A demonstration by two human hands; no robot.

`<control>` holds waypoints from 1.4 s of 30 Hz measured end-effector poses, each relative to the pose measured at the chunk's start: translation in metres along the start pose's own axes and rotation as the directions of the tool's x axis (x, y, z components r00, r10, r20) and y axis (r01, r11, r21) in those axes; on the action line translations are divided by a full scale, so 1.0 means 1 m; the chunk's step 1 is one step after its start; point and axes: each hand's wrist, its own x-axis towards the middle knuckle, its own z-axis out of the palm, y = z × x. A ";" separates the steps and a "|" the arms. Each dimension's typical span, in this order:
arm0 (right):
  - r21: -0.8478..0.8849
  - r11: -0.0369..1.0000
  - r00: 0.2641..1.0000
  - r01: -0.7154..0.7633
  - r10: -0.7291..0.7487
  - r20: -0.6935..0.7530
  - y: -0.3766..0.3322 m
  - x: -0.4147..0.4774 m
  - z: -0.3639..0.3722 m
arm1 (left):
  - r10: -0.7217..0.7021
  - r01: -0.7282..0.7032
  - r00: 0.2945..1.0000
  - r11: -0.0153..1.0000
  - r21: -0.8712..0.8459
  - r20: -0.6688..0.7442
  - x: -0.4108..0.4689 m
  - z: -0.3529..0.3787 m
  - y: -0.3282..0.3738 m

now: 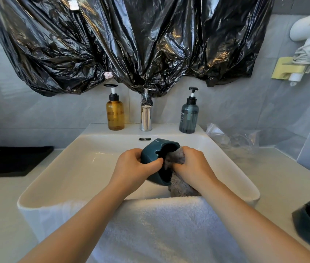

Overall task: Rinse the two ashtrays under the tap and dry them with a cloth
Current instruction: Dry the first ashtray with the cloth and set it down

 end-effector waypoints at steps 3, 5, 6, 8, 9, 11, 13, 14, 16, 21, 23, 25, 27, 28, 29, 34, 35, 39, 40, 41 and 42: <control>0.089 0.995 0.998 -0.054 0.052 0.027 0.003 0.003 0.001 | -0.043 0.045 0.998 0.998 -0.052 0.037 0.000 -0.002 0.000; 0.162 0.982 0.995 -0.101 0.095 0.041 0.005 0.004 0.002 | -0.056 0.063 0.995 0.995 -0.083 0.080 -0.001 -0.002 0.000; 0.202 0.971 0.991 -0.130 0.125 0.038 0.005 0.004 0.003 | -0.056 0.064 0.994 0.994 -0.086 0.099 -0.002 -0.002 0.001; 0.286 0.941 0.983 -0.180 0.179 0.031 0.006 0.005 0.004 | -0.045 0.055 0.994 0.994 -0.096 0.100 -0.004 0.001 0.002; 0.312 0.931 0.981 -0.189 0.189 0.030 0.006 0.006 0.005 | -0.038 0.046 0.996 0.994 -0.101 0.081 -0.004 0.002 0.003; 0.324 0.927 0.982 -0.188 0.188 0.029 0.005 0.005 0.007 | -0.006 0.011 0.999 0.995 -0.099 0.046 -0.005 0.003 0.004; 0.303 0.940 0.987 -0.156 0.158 0.019 0.003 0.003 0.006 | 0.041 -0.038 0.999 0.996 -0.075 0.030 -0.005 0.002 0.004; 0.272 0.953 0.991 -0.131 0.136 0.002 0.002 0.002 0.005 | 0.061 -0.060 0.998 0.997 -0.046 0.024 -0.006 0.001 0.005; 0.169 0.983 0.995 -0.068 0.079 -0.057 0.000 0.001 0.002 | 0.072 -0.073 0.997 0.997 0.014 0.028 -0.006 -0.001 0.005; 0.091 0.995 0.995 0.029 -0.020 -0.099 0.001 0.000 -0.001 | 0.057 -0.058 0.998 0.998 0.013 0.041 -0.005 -0.002 0.003; 0.139 0.990 0.997 0.011 -0.001 -0.074 0.003 0.001 0.000 | 0.046 -0.044 0.998 0.997 -0.057 0.035 -0.005 -0.002 0.003; 0.217 0.976 0.996 -0.031 0.049 -0.078 0.004 0.002 0.000 | 0.021 -0.011 0.997 0.990 -0.141 0.068 -0.006 -0.004 0.004; 0.283 0.956 0.990 -0.082 0.110 -0.084 0.005 0.003 0.001 | 0.012 0.008 0.993 0.986 -0.167 0.116 -0.007 -0.002 0.002; 0.309 0.945 0.987 -0.106 0.139 -0.084 0.006 0.003 0.001 | 0.006 0.014 0.992 0.987 -0.159 0.123 -0.007 -0.001 0.001; 0.327 0.937 0.984 -0.125 0.159 -0.080 0.006 0.004 0.002 | 0.003 0.015 0.993 0.988 -0.156 0.115 -0.006 0.000 0.001; 0.220 0.969 0.992 -0.110 0.122 -0.042 0.004 0.001 0.004 | 0.071 -0.064 0.994 0.994 -0.086 0.077 -0.006 0.001 0.001; 0.177 0.980 0.994 -0.090 0.099 -0.045 0.002 0.001 0.003 | 0.087 -0.082 0.994 0.994 -0.066 0.068 -0.006 0.000 0.001; 0.056 0.998 0.995 -0.027 0.032 -0.090 0.002 0.001 0.001 | 0.101 -0.099 0.992 0.994 -0.035 0.079 -0.007 -0.001 0.000; 0.060 0.998 0.996 -0.021 0.026 -0.086 0.002 0.000 0.001 | 0.103 -0.100 0.992 0.994 -0.039 0.077 -0.006 -0.001 0.000; 0.093 0.995 0.996 -0.024 0.031 -0.079 0.002 0.000 0.000 | 0.104 -0.101 0.992 0.994 -0.047 0.065 -0.006 -0.001 0.001; 0.144 0.989 0.996 -0.035 0.046 -0.071 0.003 0.000 -0.001 | 0.099 -0.095 0.994 0.994 -0.061 0.056 -0.006 -0.002 0.001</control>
